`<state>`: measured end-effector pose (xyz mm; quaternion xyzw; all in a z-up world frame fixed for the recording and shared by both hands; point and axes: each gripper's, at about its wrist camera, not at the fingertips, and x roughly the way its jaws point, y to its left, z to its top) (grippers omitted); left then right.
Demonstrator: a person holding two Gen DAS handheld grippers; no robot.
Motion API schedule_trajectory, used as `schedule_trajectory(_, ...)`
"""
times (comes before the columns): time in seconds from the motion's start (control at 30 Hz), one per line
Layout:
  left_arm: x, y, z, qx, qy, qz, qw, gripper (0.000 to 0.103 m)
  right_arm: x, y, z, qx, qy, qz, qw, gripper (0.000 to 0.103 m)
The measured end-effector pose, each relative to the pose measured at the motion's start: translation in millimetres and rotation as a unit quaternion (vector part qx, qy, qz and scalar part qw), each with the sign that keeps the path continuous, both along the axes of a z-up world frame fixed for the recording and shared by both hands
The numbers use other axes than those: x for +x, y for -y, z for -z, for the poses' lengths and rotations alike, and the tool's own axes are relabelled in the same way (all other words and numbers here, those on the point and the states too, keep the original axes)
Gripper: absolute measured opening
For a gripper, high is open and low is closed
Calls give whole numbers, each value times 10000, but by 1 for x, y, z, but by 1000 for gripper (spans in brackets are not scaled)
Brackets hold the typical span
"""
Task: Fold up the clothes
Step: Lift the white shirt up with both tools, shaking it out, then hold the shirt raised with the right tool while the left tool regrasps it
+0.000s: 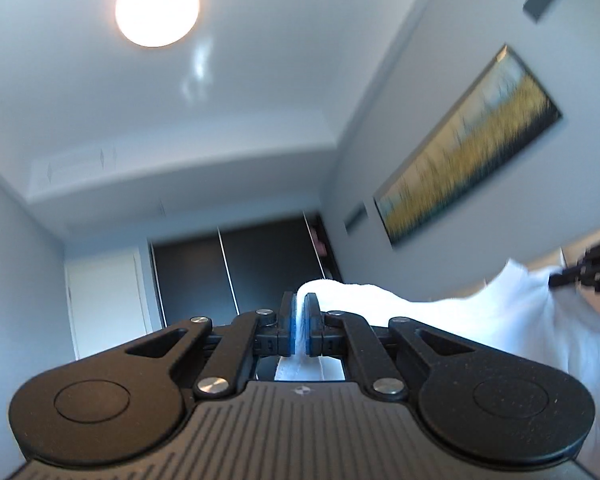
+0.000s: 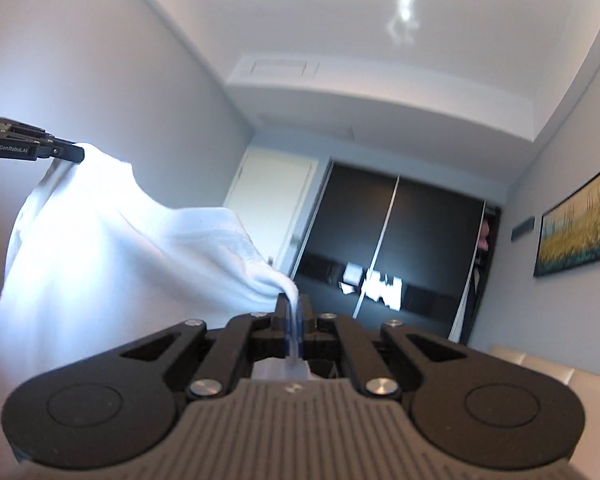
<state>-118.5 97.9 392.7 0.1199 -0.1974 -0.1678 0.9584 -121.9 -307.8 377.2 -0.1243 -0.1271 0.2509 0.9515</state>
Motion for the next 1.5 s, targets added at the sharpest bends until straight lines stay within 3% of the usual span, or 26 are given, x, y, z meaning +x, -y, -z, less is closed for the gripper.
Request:
schedule_trajectory(0.1, -33, 6, -13, -100, 397, 0, 9992, 2, -13, 3, -16, 451, -142, -415, 9980, 4)
schedule_trajectory(0.17, -43, 11, -14, -27, 421, -102, 9991, 2, -22, 1, -18, 496, -117, -431, 9978, 4)
schedule_trajectory(0.27, -37, 19, -5, 119, 59, -120, 9998, 2, -40, -1, -21, 543, 69, -288, 9981, 3)
schedule_trajectory(0.37, -26, 31, 12, 314, -336, 20, 9989, 2, -66, 10, -34, 874, 647, 199, 9939, 3)
schedule_trajectory(0.43, -34, 26, 16, 209, -266, 11, 9994, 2, -79, 17, -45, 1075, 942, 387, 9890, 3)
schedule_trajectory(0.57, -54, 1, 5, -431, 74, -150, 9989, 2, -83, 16, -49, 1180, 813, 256, 9894, 4)
schedule_trajectory(0.63, -61, -10, -2, -569, 192, -265, 9978, 2, -82, 13, -46, 1174, 736, 232, 9901, 3)
schedule_trajectory(0.77, -65, -3, 2, -268, -31, -231, 9994, 2, -80, 8, -40, 1164, 581, 183, 9913, 4)
schedule_trajectory(0.83, -71, 4, 8, -165, 65, -116, 9998, 0, -79, 5, -38, 1158, 504, 159, 9919, 4)
schedule_trajectory(0.97, -95, -13, -2, -556, 509, 84, 9971, 0, -90, 13, -39, 1234, 560, 261, 9904, 4)
schedule_trajectory(1.03, -98, -16, -6, -505, 487, 86, 9975, 0, -98, 18, -40, 1204, 571, 230, 9908, 4)
schedule_trajectory(1.17, -74, -7, 4, -29, -477, 395, 9981, 0, -103, 4, -36, 620, 514, 211, 9965, 4)
schedule_trajectory(1.3, -46, 10, 49, 382, -1307, 556, 9891, 0, -92, -14, -24, 65, 382, 350, 9986, 4)
schedule_trajectory(1.4, -25, 20, 96, 513, -2102, 894, 9722, 0, -82, -15, -18, -72, 306, 473, 9984, 4)
schedule_trajectory(1.5, -9, 33, 147, 457, -2951, 1348, 9448, 12, -73, -11, -12, -105, 211, 610, 9979, 4)
